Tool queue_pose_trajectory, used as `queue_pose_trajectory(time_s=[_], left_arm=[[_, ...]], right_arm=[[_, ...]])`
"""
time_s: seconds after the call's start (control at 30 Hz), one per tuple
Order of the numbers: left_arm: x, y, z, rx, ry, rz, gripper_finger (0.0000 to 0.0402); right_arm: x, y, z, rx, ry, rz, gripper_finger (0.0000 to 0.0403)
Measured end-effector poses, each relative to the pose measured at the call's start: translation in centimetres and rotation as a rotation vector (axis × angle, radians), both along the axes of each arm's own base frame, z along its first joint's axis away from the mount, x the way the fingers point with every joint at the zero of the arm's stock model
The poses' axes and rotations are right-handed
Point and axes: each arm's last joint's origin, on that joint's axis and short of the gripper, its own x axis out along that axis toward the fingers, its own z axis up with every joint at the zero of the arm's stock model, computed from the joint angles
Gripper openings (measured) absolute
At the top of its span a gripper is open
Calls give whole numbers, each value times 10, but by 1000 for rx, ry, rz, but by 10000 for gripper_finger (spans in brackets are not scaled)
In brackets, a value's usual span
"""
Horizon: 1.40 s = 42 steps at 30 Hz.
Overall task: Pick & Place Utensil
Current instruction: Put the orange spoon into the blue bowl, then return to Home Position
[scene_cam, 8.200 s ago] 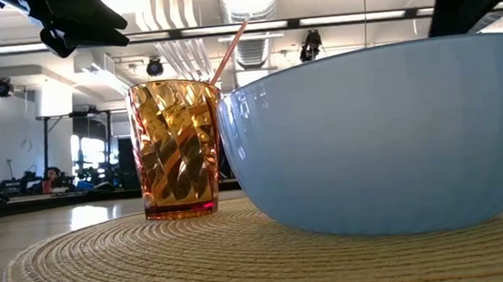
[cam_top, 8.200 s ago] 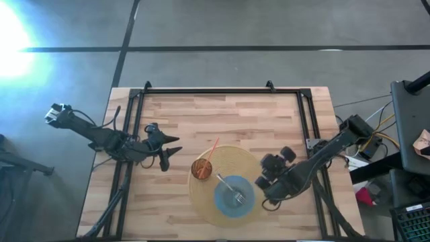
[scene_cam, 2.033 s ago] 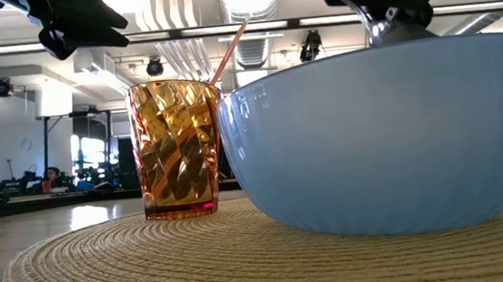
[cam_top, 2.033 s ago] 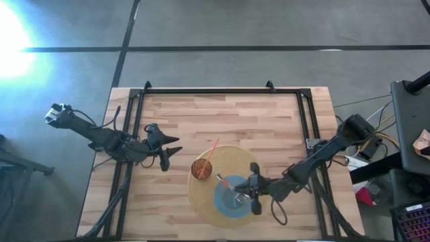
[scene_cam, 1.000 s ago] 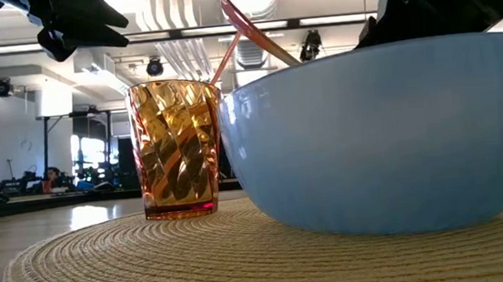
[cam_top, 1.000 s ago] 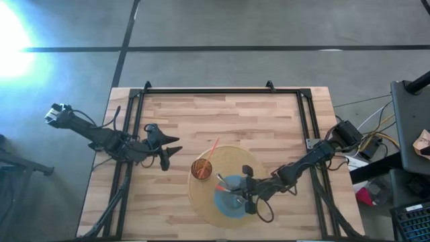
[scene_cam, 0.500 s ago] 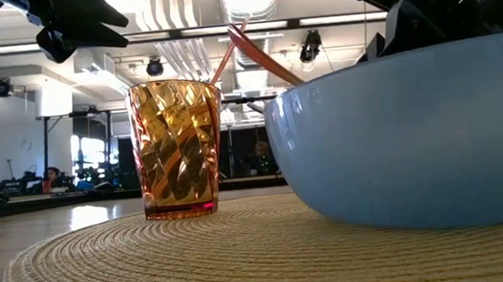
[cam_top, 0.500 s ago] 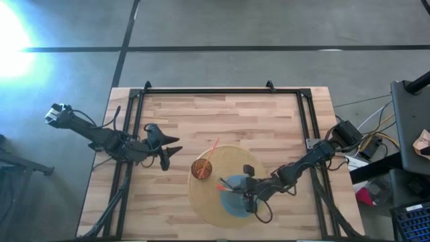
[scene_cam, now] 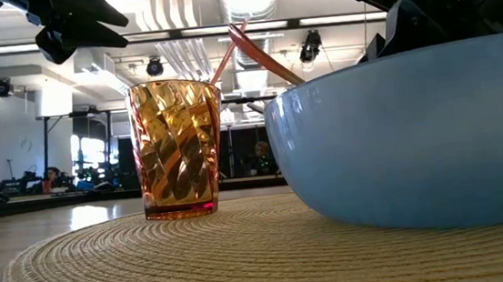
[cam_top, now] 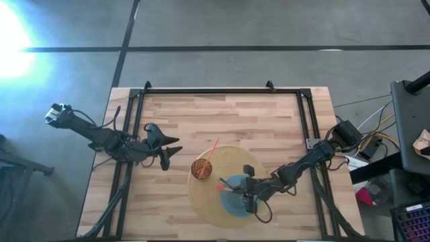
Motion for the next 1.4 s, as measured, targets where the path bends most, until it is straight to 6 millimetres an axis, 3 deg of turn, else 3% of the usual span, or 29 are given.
queue_pose_trajectory(time_s=[0.37, 0.7, 0.93, 1.27, 1.4], left_arm=[[0, 0, 0, -2, 0, 0, 181], [-1, -1, 0, -1, 13, -54, 181], [-13, 1, 10, 26, -5, -205, 156], [-51, 18, 23, 120, -60, -268, 14], [-61, 21, 18, 178, -106, -345, 4]], right_arm=[[0, 0, 1, -4, -2, 3, 77], [-2, 0, 11, 22, -5, 55, 91], [-12, -3, 47, 34, -70, 167, 79], [-41, -34, 110, -64, -191, 194, 36], [-55, -51, 132, -95, -242, 181, 13]])
